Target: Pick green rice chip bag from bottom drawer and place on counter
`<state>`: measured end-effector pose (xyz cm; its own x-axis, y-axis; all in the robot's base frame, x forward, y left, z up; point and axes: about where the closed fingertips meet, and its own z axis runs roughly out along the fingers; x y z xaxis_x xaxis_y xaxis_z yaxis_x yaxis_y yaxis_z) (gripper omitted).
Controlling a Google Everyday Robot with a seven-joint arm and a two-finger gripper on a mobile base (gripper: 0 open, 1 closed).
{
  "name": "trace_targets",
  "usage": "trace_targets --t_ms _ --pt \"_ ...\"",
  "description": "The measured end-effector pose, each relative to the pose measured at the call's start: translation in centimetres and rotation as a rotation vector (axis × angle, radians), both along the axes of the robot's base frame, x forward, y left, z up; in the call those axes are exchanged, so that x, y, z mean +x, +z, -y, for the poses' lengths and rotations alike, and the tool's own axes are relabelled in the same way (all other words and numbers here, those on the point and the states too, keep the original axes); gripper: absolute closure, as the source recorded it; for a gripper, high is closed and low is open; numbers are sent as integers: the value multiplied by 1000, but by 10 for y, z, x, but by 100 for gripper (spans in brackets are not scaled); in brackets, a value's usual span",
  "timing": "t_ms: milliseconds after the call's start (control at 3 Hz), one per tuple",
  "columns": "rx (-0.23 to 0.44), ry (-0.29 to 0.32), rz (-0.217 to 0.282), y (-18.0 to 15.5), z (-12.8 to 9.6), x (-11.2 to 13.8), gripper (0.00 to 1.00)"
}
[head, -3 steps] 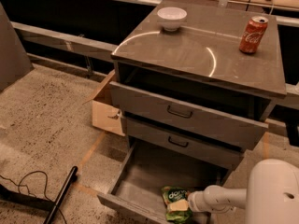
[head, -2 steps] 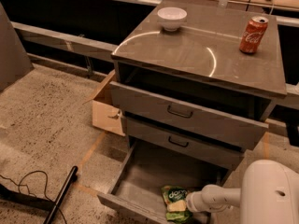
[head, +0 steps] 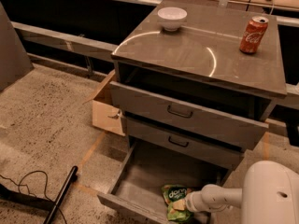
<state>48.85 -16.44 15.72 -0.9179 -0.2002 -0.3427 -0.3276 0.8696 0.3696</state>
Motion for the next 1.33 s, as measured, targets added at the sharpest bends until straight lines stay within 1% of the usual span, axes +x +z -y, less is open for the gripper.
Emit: trace_targets --t_ms 333,667,1000,1333 --pt "49 25 62 33 -5 7 88" --pt "121 80 132 78 -15 11 100" --pt "195 161 181 123 -24 6 100" --pt "270 260 239 170 -29 1 100"
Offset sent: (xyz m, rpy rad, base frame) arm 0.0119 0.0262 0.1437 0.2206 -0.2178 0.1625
